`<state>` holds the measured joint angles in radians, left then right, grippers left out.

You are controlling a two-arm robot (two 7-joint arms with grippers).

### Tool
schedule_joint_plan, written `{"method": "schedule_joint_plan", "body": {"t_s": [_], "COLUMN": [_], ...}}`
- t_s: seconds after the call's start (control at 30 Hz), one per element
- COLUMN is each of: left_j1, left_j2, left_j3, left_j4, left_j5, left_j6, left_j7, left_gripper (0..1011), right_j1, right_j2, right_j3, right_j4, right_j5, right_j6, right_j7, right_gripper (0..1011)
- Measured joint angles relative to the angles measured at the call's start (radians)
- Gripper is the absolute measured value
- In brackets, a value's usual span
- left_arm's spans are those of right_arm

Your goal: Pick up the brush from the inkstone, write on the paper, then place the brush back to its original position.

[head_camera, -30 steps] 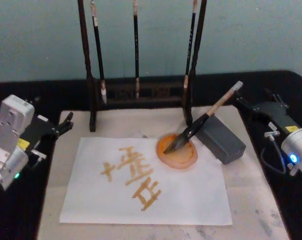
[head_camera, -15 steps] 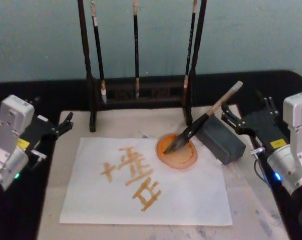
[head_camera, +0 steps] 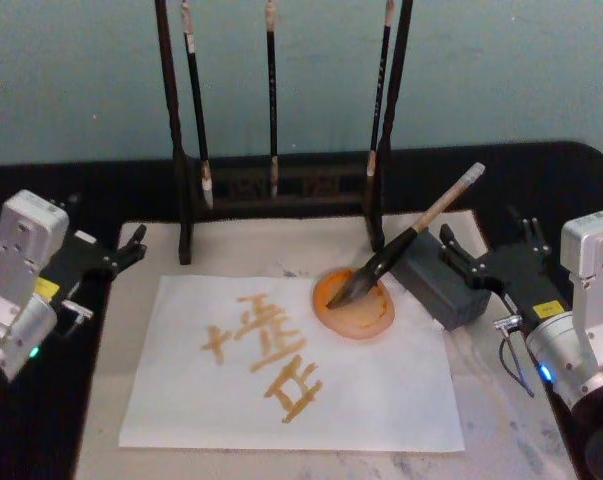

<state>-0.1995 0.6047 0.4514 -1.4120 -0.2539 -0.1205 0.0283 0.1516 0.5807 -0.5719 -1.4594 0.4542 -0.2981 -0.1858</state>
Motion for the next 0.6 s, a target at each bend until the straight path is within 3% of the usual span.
{"method": "schedule_joint_plan", "body": {"t_s": [0.23, 0.6], "left_j1": [0.000, 0.000], "left_j2": [0.000, 0.000], "left_j3": [0.000, 0.000], "left_j4": [0.000, 0.000], "left_j5": [0.000, 0.000], "left_j6": [0.000, 0.000], "left_j7": [0.000, 0.000], "left_gripper": [1010, 1009], "right_j1": [-0.010, -0.015], "right_j2": [-0.001, -0.001], "right_j3": [0.023, 0.037], "right_j4": [-0.006, -0.013], "right_j5": [0.050, 0.052], "right_j6": [0.029, 0.050], "right_j7": [0.043, 0.058], "right_gripper": [1000, 1000]}}
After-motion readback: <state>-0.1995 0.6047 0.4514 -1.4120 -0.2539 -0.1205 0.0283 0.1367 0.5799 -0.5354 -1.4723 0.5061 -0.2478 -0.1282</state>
